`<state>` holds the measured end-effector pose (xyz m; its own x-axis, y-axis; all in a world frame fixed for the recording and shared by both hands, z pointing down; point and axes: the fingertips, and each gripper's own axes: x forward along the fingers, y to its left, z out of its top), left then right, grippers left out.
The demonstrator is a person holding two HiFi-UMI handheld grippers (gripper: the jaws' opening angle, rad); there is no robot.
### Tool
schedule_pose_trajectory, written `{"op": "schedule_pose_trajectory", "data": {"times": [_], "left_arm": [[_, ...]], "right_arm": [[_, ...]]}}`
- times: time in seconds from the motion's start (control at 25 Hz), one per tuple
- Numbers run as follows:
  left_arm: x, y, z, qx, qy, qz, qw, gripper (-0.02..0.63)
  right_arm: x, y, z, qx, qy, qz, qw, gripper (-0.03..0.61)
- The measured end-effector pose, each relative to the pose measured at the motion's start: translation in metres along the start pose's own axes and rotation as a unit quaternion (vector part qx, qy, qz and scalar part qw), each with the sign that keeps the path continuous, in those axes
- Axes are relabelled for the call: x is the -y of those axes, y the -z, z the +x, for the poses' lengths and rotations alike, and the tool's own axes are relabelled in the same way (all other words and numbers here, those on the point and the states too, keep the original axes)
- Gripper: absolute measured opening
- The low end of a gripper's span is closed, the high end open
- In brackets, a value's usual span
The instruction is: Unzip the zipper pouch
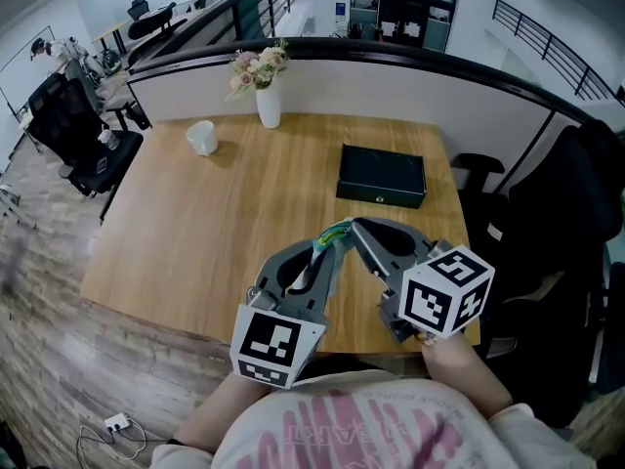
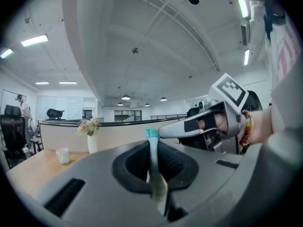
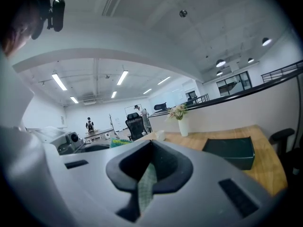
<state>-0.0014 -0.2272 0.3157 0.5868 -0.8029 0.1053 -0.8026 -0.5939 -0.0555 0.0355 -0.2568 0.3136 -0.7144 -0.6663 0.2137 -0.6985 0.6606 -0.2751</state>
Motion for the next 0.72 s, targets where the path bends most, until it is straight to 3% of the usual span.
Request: {"op": "schedule_pose_trajectory", "data": {"times": [0.72], "left_arm": [[0.004, -0.008, -0.003, 0.018, 0.011, -0.012, 0.9997, 0.011]], "right_arm": [[0.018, 0.01, -0.005, -0.007, 0.027, 0.011, 1.0, 0.002]]}}
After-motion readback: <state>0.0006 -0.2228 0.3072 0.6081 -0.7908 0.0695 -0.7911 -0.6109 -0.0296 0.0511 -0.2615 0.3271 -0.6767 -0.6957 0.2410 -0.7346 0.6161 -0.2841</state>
